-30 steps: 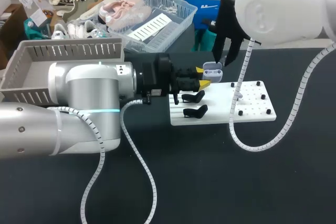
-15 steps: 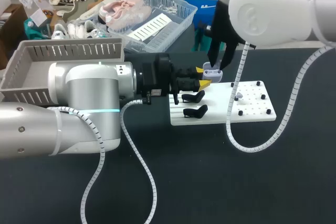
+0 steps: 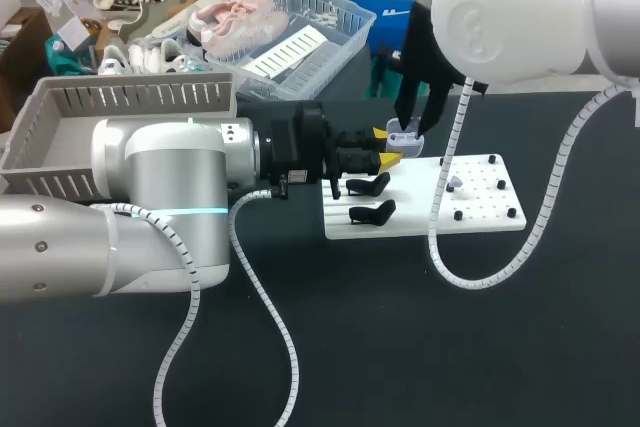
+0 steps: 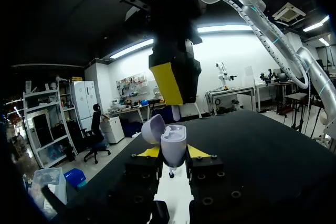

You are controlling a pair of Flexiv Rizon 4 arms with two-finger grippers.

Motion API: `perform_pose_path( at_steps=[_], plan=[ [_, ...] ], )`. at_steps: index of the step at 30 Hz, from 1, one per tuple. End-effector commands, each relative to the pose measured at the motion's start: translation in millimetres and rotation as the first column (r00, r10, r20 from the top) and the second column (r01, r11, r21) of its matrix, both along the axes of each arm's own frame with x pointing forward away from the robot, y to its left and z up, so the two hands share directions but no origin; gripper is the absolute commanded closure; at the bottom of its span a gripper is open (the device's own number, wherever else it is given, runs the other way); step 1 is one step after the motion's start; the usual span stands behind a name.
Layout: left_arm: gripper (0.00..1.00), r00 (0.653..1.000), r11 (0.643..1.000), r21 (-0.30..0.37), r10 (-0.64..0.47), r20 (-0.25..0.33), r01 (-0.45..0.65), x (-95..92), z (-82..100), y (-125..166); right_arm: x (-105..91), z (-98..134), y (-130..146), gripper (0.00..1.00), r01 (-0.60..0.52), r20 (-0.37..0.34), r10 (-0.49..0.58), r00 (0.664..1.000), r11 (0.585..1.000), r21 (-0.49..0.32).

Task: Pick up each earbud case from the left stands, insert the matching earbuds, close the lid, and place the case in the box.

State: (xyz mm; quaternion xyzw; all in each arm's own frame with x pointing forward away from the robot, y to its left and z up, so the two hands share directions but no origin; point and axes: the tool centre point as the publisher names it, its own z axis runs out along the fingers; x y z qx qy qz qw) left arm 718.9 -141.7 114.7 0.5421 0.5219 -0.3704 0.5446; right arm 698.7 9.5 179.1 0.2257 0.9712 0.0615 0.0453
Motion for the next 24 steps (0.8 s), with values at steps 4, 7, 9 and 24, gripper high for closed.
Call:
perform_pose_path(
  at_steps=[4, 7, 9, 24],
  plan=[
    [1.00, 1.000, 1.000, -0.003, 0.003, 0.002, -0.003, -0.3, -0.5, -0.3, 2.9, -3.4, 1.3, 1.00, 0.001, -0.009, -0.001, 1.000, 1.000, 0.001],
    [1.00, 1.000, 1.000, -0.003, 0.003, 0.002, -0.003, -0.3, -0.5, -0.3, 3.7, -4.2, 0.6, 1.00, 0.004, -0.011, -0.004, 1.000, 1.000, 0.000],
    [1.00, 1.000, 1.000, -0.003, 0.003, 0.002, -0.003, -0.3, -0.5, -0.3, 4.0, -4.4, 0.1, 1.00, 0.005, -0.011, -0.005, 1.000, 1.000, 0.000],
    [1.00, 1.000, 1.000, -0.003, 0.003, 0.002, -0.003, -0.3, -0.5, -0.3, 7.8, -7.7, -2.2, 1.00, 0.003, -0.019, -0.003, 1.000, 1.000, -0.009]
  ],
)
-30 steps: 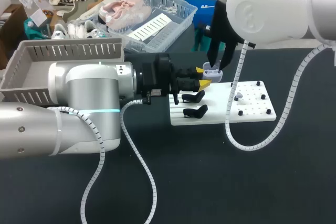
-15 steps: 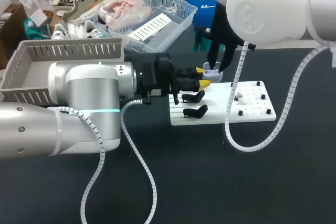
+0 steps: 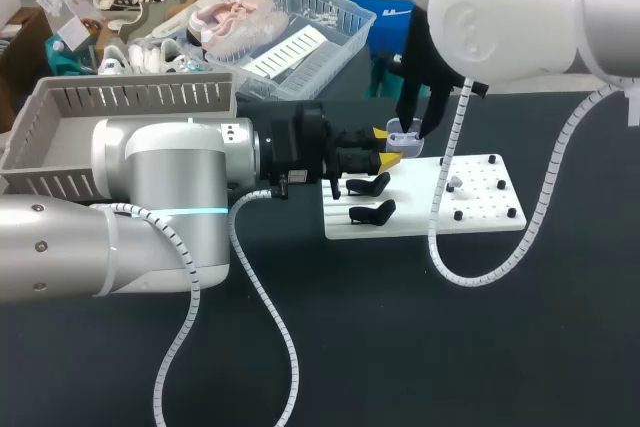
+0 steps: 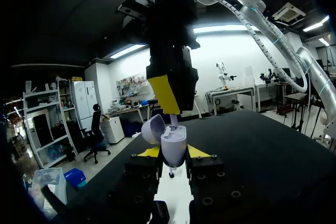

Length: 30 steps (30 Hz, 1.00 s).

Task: Pick up each earbud case from the left stands, insert the matching earbuds, close the lid, and place the case in the box.

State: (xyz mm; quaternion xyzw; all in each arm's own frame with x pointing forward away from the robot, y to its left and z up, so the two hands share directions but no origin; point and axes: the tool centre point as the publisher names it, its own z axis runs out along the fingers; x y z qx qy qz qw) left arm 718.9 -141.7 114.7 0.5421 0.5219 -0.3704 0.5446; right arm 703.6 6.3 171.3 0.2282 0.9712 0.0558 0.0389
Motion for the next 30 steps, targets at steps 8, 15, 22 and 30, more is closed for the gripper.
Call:
perform_pose_path(
  at_steps=[8, 15, 22, 30],
  plan=[
    [1.00, 1.000, 1.000, -0.003, 0.003, 0.002, -0.003, -0.3, -0.5, -0.3, 3.7, -4.7, -0.4, 1.00, -0.001, -0.011, 0.001, 1.000, 1.000, 0.004],
    [1.00, 1.000, 1.000, -0.003, 0.003, 0.002, -0.003, -0.3, -0.5, -0.3, 5.4, -6.4, 0.2, 1.00, -0.005, -0.016, 0.005, 1.000, 1.000, 0.011],
    [1.00, 1.000, 1.000, -0.003, 0.003, 0.002, -0.003, -0.3, -0.5, -0.3, 7.0, -6.5, 2.0, 1.00, -0.010, -0.016, 0.010, 1.000, 1.000, 0.013],
    [1.00, 1.000, 1.000, -0.003, 0.003, 0.002, -0.003, -0.3, -0.5, -0.3, 4.1, -6.8, 3.4, 1.00, -0.016, -0.004, 0.016, 1.000, 1.000, 0.000]
  ],
)
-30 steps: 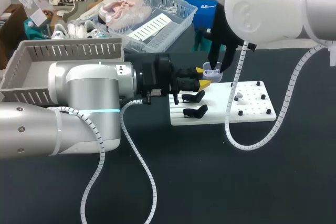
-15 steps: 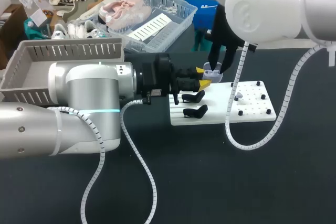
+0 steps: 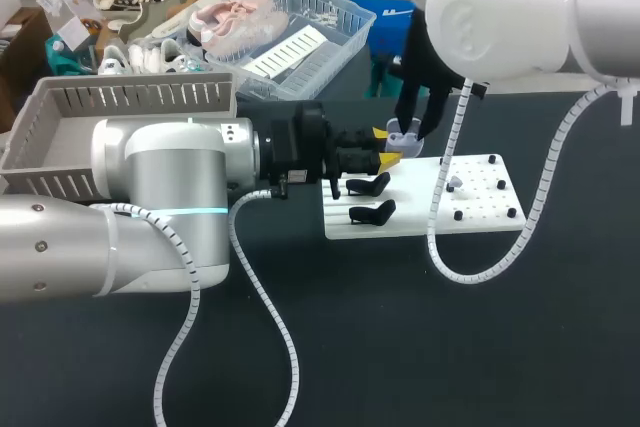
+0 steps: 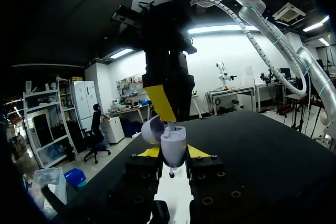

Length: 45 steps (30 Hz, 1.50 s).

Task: Pick up each earbud case from the left stands, insert the matching earbuds, close the lid, and place the case in the box.

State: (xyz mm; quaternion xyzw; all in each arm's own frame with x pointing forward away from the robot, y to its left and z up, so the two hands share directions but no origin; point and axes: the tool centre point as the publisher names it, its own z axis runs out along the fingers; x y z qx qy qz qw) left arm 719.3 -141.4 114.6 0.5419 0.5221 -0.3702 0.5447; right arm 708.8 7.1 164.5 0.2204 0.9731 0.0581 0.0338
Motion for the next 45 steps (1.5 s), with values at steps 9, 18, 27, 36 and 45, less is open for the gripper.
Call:
perform_pose_path(
  at_steps=[9, 18, 27, 36, 45],
  plan=[
    [1.00, 1.000, 1.000, -0.003, 0.002, 0.002, -0.002, -0.7, -0.4, -0.6, -4.2, -1.0, 1.8, 1.00, 0.004, 0.008, -0.004, 1.000, 1.000, 0.005],
    [1.00, 1.000, 1.000, -0.003, 0.002, 0.002, -0.002, -0.7, -0.4, -0.6, -5.4, -4.9, 2.0, 0.71, 0.004, 0.006, -0.004, 1.000, 1.000, 0.021],
    [1.00, 1.000, 1.000, -0.003, 0.002, 0.002, -0.002, -0.7, -0.4, -0.6, -11.6, 2.5, 2.3, 0.70, 0.003, 0.029, -0.004, 1.000, 0.999, 0.039],
    [1.00, 1.000, 1.000, -0.003, 0.002, 0.002, -0.002, -0.7, -0.4, -0.6, -37.2, 19.4, -10.5, 0.64, 0.003, 0.103, -0.006, 0.995, 1.000, 0.025],
    [1.00, 1.000, 1.000, -0.003, 0.002, 0.002, -0.002, -0.7, -0.4, -0.6, -54.6, 12.0, -39.4, 0.60, -0.001, 0.145, 0.003, 0.989, 1.000, -0.011]
  ],
)
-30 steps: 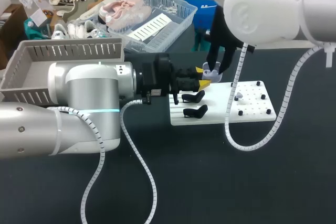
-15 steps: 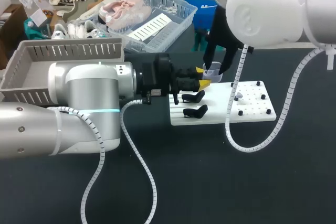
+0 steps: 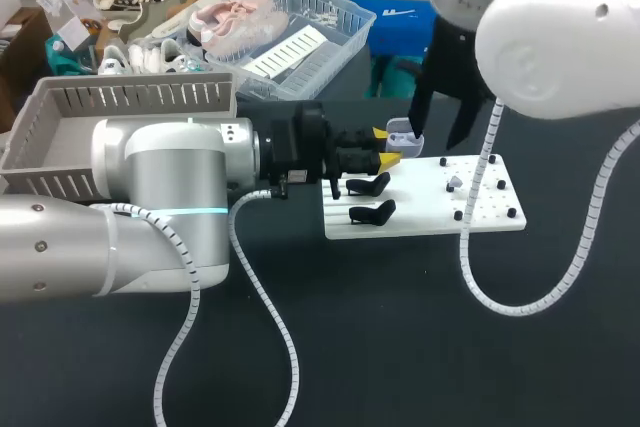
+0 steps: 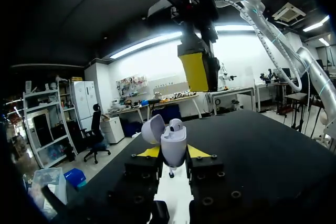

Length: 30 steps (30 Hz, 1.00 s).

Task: Pick up each earbud case from the left stands, insert the matching earbuds, close the lid, and place the case in the box.

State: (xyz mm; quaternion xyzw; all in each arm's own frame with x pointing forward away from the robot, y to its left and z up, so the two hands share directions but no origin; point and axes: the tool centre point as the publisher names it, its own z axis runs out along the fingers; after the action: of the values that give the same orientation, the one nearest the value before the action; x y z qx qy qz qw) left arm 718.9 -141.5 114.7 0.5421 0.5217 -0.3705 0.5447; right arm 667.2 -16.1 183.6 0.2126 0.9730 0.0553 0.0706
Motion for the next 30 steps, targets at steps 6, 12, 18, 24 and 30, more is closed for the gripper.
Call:
perform_pose_path(
  at_steps=[6, 12, 18, 24, 30],
  plan=[
    [1.00, 1.000, 1.000, -0.002, 0.003, 0.002, -0.003, -0.3, -0.5, -0.5, -12.5, -23.0, -33.4, 0.59, -0.018, 0.086, 0.017, 0.996, 1.000, 0.015],
    [1.00, 1.000, 1.000, -0.002, 0.003, 0.002, -0.003, -0.3, -0.5, -0.5, -2.1, -48.1, -47.9, 0.55, -0.078, 0.079, 0.076, 0.994, 0.997, 0.015],
    [1.00, 1.000, 1.000, -0.002, 0.003, 0.002, -0.003, -0.3, -0.5, -0.5, 11.4, -73.9, -58.7, 0.57, -0.151, 0.082, 0.146, 0.986, 0.987, 0.053],
    [1.00, 1.000, 1.000, -0.002, 0.003, 0.002, -0.003, -0.3, -0.5, -0.5, 26.7, -100.2, -62.5, 0.55, -0.211, 0.050, 0.209, 0.977, 0.977, 0.035],
    [1.00, 1.000, 1.000, -0.002, 0.003, 0.002, -0.003, -0.3, -0.5, -0.5, 40.3, -122.6, -65.0, 0.55, -0.259, 0.042, 0.256, 0.966, 0.963, 0.074]
  ],
)
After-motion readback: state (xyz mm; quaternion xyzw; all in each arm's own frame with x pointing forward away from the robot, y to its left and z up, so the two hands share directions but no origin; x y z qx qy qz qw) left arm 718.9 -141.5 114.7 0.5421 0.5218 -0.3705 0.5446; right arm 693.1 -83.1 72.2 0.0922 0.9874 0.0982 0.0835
